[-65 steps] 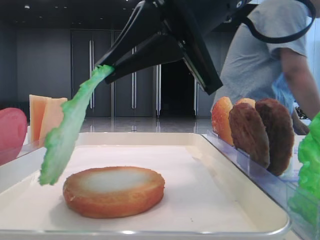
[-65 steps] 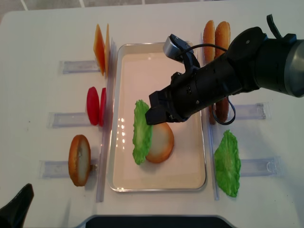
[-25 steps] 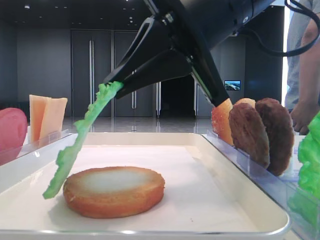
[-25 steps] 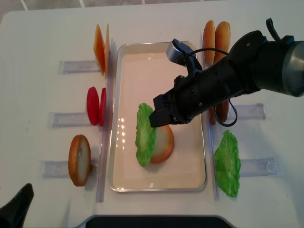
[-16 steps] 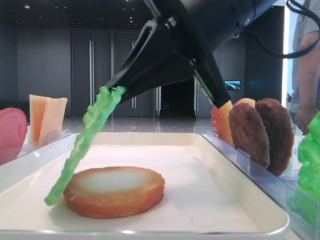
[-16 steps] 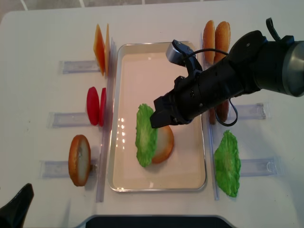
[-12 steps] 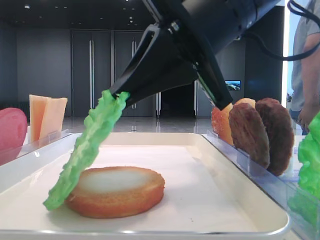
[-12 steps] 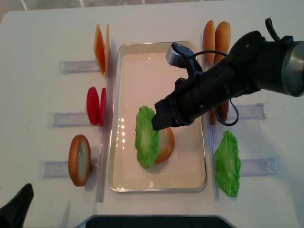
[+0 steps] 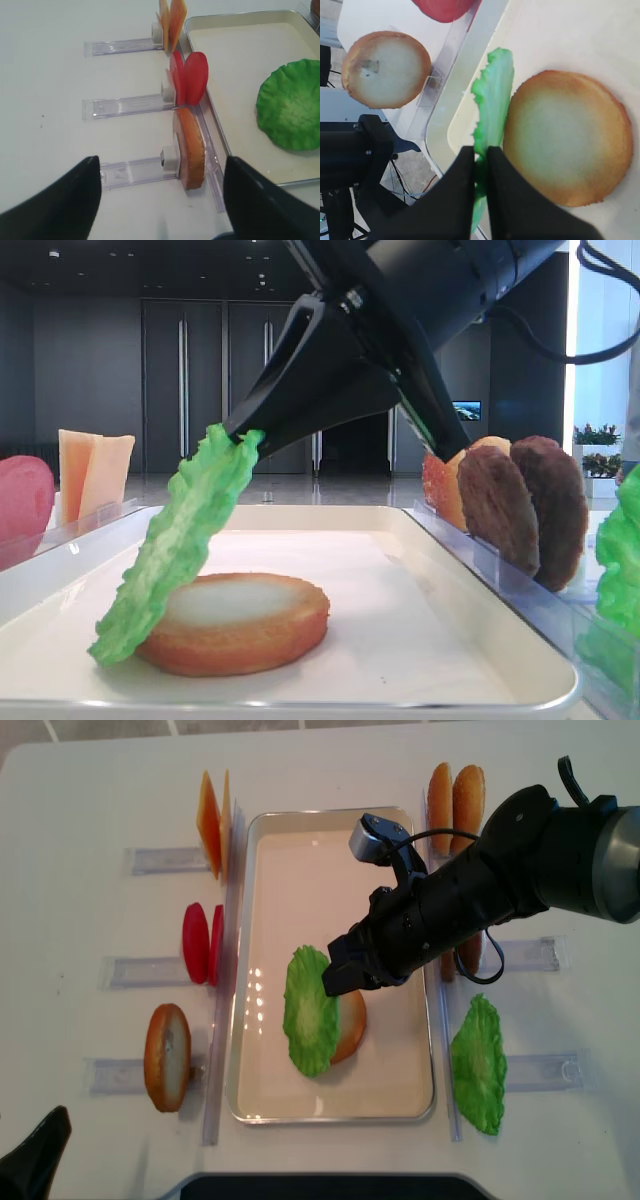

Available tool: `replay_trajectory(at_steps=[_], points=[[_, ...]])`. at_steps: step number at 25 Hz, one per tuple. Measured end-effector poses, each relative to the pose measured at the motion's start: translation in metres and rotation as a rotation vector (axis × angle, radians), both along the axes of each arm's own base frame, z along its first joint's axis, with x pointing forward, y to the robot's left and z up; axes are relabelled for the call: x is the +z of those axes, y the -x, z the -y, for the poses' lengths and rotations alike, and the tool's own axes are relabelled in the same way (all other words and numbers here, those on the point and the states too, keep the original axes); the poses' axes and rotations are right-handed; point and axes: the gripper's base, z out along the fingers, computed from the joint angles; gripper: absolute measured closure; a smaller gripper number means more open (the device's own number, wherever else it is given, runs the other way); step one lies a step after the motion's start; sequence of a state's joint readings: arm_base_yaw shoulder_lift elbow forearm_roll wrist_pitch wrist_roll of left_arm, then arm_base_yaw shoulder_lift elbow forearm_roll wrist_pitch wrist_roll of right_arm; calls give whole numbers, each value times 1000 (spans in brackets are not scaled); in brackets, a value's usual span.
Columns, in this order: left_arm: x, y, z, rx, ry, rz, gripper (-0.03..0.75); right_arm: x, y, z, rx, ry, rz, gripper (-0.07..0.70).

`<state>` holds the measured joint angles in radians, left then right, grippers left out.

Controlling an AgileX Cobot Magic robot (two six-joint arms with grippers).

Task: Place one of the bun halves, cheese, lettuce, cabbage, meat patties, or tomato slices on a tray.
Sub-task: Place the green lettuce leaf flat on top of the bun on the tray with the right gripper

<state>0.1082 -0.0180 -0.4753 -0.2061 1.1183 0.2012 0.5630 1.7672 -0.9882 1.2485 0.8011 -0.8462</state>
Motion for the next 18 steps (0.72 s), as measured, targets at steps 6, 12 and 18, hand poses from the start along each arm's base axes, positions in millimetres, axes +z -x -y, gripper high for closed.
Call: replay_trajectory(at_steps=[6,12,18], points=[[0,0,0,0,0,0,136,0,-1,1,-2,-2,0,566],[0,0,0,0,0,0,136,1,-9,11,-30,-8,-10,566],[0,0,0,0,0,0,136,1,-11,14,-39,-10,-13,566]])
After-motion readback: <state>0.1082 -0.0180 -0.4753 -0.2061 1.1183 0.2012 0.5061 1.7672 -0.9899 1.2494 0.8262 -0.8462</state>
